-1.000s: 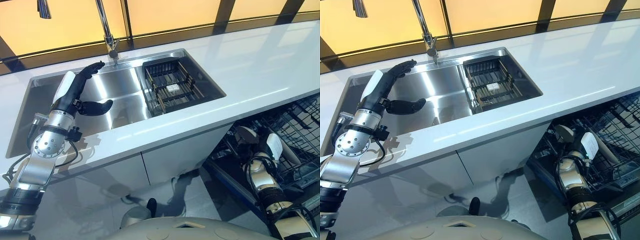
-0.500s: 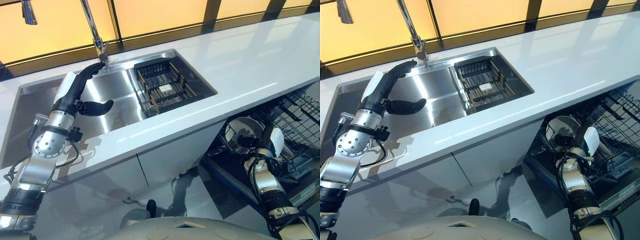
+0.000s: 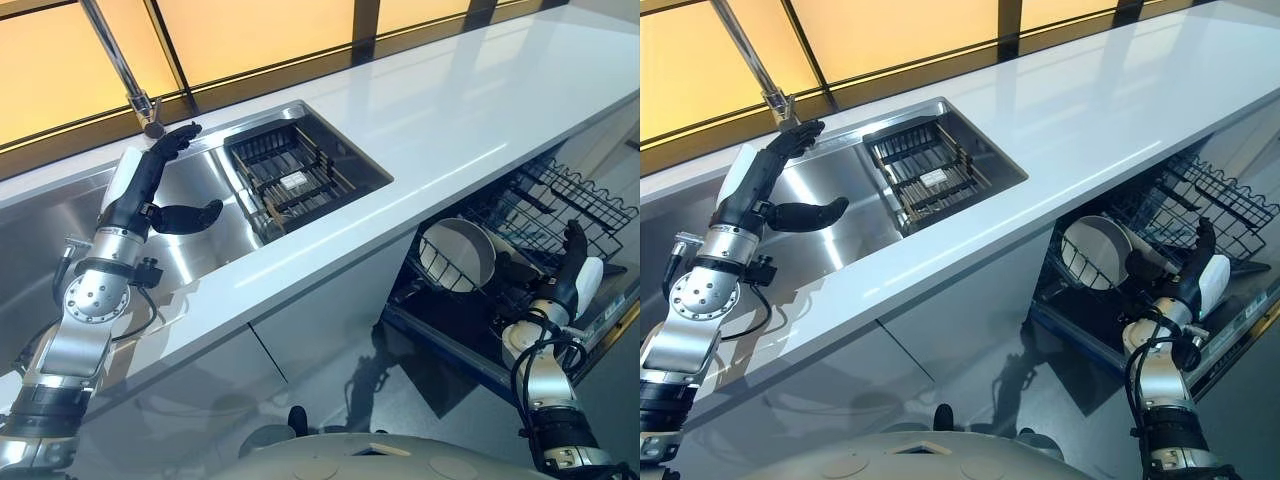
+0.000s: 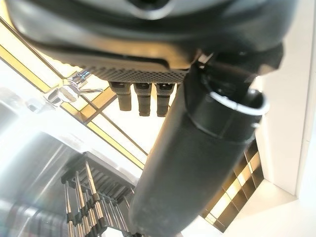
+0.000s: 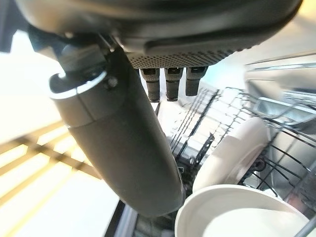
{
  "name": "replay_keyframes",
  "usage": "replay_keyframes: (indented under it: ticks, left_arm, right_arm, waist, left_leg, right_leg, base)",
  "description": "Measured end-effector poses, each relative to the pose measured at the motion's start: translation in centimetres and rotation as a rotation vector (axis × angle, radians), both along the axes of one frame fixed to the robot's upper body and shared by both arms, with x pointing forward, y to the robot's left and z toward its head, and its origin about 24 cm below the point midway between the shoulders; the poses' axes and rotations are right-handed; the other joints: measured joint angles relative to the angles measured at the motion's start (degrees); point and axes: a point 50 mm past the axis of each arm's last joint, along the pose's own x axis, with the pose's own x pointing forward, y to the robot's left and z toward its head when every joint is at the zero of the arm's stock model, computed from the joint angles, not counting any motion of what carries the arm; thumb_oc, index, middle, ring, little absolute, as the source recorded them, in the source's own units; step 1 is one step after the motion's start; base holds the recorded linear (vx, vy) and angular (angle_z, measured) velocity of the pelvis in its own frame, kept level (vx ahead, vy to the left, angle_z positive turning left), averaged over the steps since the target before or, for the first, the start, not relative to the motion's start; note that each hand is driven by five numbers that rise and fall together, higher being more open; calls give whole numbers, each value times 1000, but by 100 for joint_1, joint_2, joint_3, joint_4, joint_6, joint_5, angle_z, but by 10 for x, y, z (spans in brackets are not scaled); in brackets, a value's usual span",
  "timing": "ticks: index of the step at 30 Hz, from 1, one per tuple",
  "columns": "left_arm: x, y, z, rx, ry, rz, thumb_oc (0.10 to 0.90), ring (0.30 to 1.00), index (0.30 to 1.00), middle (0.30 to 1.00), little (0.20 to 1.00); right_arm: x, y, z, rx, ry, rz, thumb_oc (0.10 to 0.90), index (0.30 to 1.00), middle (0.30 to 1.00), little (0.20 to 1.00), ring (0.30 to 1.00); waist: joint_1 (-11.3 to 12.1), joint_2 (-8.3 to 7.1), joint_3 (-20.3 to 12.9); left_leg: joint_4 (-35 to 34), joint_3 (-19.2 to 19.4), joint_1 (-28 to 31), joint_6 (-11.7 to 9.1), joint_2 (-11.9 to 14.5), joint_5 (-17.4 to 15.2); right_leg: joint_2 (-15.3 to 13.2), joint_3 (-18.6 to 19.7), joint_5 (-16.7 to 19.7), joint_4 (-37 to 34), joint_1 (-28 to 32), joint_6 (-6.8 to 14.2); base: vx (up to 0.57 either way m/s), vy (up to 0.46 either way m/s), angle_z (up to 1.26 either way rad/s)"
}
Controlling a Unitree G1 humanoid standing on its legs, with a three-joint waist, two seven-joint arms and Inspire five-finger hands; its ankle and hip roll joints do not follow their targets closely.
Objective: Pick up plates and place into dishwasher.
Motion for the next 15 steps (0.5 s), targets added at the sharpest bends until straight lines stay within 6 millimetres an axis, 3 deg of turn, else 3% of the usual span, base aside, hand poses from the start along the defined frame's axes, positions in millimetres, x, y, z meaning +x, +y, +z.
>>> replay_keyframes:
  ticks: [6,15]
  left_arm:
    - [-1,1,1,0,-11,4,800,900,900,900,900]
    - [-1,4,4,-1,-34,33,800,900,900,900,900]
  right_arm:
    - [-12,11,-21,186,-68,-82,800,900,900,900,900]
    - [-41,14,-77,546,-32,-286,800,900,900,900,900]
  waist:
    - [5,4,-17]
    - [36,60,-121]
  left_leg:
    - [0,5,1,2,-3,-10]
    - [-1,-55,-33,0,-13,-12]
  right_leg:
    - [-5,0,0,0,0,0]
    - [-12,-45,-1,0,7,0]
  base:
    - [-3,-2,-1]
    - [25,-15,3]
